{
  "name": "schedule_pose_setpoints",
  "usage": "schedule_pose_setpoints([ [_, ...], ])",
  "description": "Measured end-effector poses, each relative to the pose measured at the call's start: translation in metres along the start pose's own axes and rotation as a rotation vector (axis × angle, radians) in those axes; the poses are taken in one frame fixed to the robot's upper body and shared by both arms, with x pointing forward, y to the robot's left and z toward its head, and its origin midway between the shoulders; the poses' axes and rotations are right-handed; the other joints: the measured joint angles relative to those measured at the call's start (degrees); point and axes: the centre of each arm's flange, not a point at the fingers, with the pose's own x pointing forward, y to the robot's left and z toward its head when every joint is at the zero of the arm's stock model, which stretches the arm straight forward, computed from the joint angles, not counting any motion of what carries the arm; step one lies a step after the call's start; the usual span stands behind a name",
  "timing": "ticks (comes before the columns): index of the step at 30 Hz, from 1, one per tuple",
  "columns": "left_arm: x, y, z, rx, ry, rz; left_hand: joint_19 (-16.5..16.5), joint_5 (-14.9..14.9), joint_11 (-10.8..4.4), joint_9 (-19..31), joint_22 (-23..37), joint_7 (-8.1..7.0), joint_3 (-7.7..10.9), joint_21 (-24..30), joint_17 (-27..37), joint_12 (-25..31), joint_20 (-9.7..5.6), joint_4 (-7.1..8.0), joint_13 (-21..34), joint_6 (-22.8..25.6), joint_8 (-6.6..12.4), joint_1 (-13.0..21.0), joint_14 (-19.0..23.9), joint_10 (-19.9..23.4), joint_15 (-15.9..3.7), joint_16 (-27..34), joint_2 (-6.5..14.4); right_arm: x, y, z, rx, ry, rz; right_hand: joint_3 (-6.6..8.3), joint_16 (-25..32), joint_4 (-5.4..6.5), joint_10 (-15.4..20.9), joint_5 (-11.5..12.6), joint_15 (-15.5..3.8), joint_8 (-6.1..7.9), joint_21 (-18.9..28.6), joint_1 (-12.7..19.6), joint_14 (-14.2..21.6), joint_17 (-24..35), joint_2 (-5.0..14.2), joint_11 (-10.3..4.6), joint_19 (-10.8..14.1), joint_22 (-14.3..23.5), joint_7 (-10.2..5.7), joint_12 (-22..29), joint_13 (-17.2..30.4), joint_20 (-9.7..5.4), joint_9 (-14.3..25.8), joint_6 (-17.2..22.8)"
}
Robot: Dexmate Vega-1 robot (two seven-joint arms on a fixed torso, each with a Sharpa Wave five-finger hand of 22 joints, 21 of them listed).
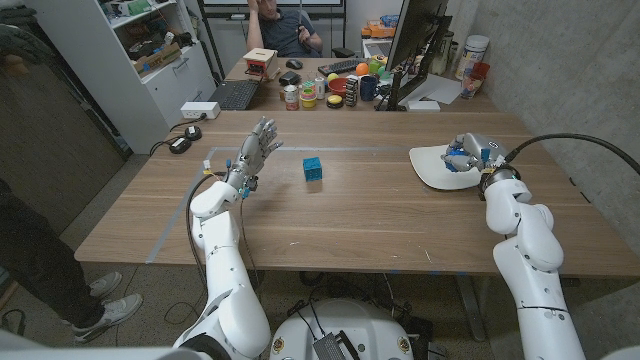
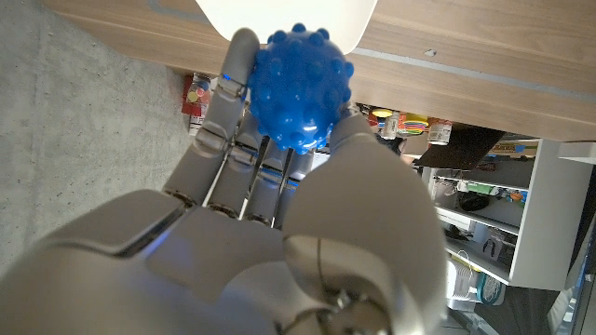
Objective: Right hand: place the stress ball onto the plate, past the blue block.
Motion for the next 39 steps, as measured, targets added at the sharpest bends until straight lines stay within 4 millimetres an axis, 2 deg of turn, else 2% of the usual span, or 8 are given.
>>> schedule_pose_setpoints([
  [13, -0.006, 0.000, 0.000, 0.001, -0.002, -0.001, 0.0, 0.0, 0.00, 0.0, 0.0, 0.00, -0.25, 0.0, 0.0, 0.0, 0.00, -0.06, 0.0, 0.0, 0.00, 0.0, 0.0, 0.0, 0.00, 0.0, 0.0, 0.030, 0.007, 0.019, -0.073, 0.007, -0.005, -0.32, -0.2, 0.18, 0.2, 0.2, -0.42, 0.39, 0.1, 0.1, 0.4, 0.2, 0.07, -0.24, 0.0, -0.2, -0.32, 0.0, 0.0, 0.00, 0.0, 0.3],
  [22, -0.008, -0.002, 0.002, 0.019, -0.002, -0.010, 0.0, 0.0, 0.00, 0.0, 0.0, 0.00, -0.39, -0.2, 0.0, 0.0, 0.00, 0.08, 0.0, 0.0, 0.00, 0.0, 0.0, 0.0, 0.00, 0.0, 0.0, 0.049, 0.014, 0.024, -0.111, 0.039, 0.007, -0.34, -0.3, 0.16, 0.9, 0.2, -0.50, 0.39, 0.5, 0.1, 0.5, 0.3, 0.07, -0.22, 0.0, -0.3, -0.62, -0.1, -0.1, 0.00, 0.0, 0.6],
  [28, -0.010, -0.005, 0.003, 0.036, 0.000, -0.023, 0.0, 0.0, 0.00, 0.0, 0.0, 0.00, -0.38, -0.2, 0.0, 0.0, 0.00, 0.08, 0.0, 0.0, 0.00, 0.0, 0.0, 0.0, 0.00, 0.0, 0.0, 0.062, 0.021, 0.026, -0.132, 0.058, 0.023, -0.87, -0.3, 0.10, 0.9, 0.2, -0.51, 0.38, 0.6, 0.1, 0.5, 0.3, 0.07, -0.22, 0.0, -0.3, -0.62, -0.1, -0.1, 0.00, 0.0, 0.6],
  [34, -0.012, -0.007, 0.005, 0.050, 0.002, -0.032, 0.0, 0.2, 0.00, 0.0, 0.0, 0.00, -0.38, -0.2, 0.0, 0.0, 0.00, 0.08, 0.0, 0.0, 0.00, 0.0, 0.0, 0.0, 0.00, 0.0, 0.0, 0.073, 0.026, 0.029, -0.146, 0.065, 0.015, -1.10, -0.3, 0.00, 0.9, 0.2, -0.51, 1.02, 0.6, 0.1, 0.5, 0.3, 0.07, -0.22, 0.0, -0.5, -0.58, 0.2, -0.1, 0.00, 0.0, 1.1],
  [36, -0.014, -0.007, 0.005, 0.055, 0.003, -0.034, 0.0, 0.2, 0.00, 0.0, 0.0, 0.00, -0.38, -0.2, 0.0, 0.0, 0.00, 0.08, 0.0, 0.0, 0.00, -0.1, 0.0, 0.0, 0.00, 0.0, -0.1, 0.078, 0.027, 0.030, -0.153, 0.065, 0.005, -1.10, -0.4, 0.00, 0.9, 0.2, -1.32, 1.03, 0.6, 0.1, 1.3, 0.3, 0.07, -0.22, 0.0, -0.5, -0.58, 0.2, 0.0, -0.01, 0.0, 1.3],
  [39, -0.015, -0.008, 0.006, 0.061, 0.004, -0.038, 0.0, 0.2, 0.00, 0.0, 0.0, 0.00, -0.38, -0.2, 0.0, 0.0, 0.00, 0.08, 0.0, 0.0, 0.00, -0.3, 0.0, 0.0, 0.00, 0.0, -0.3, 0.083, 0.028, 0.031, -0.159, 0.068, -0.003, -1.10, -0.5, 0.01, 1.1, 0.4, -1.32, 1.03, 0.6, 0.1, 1.3, 0.5, 0.07, -0.44, 0.0, -0.5, -0.59, 0.2, 0.0, -0.01, 0.0, 1.3],
])
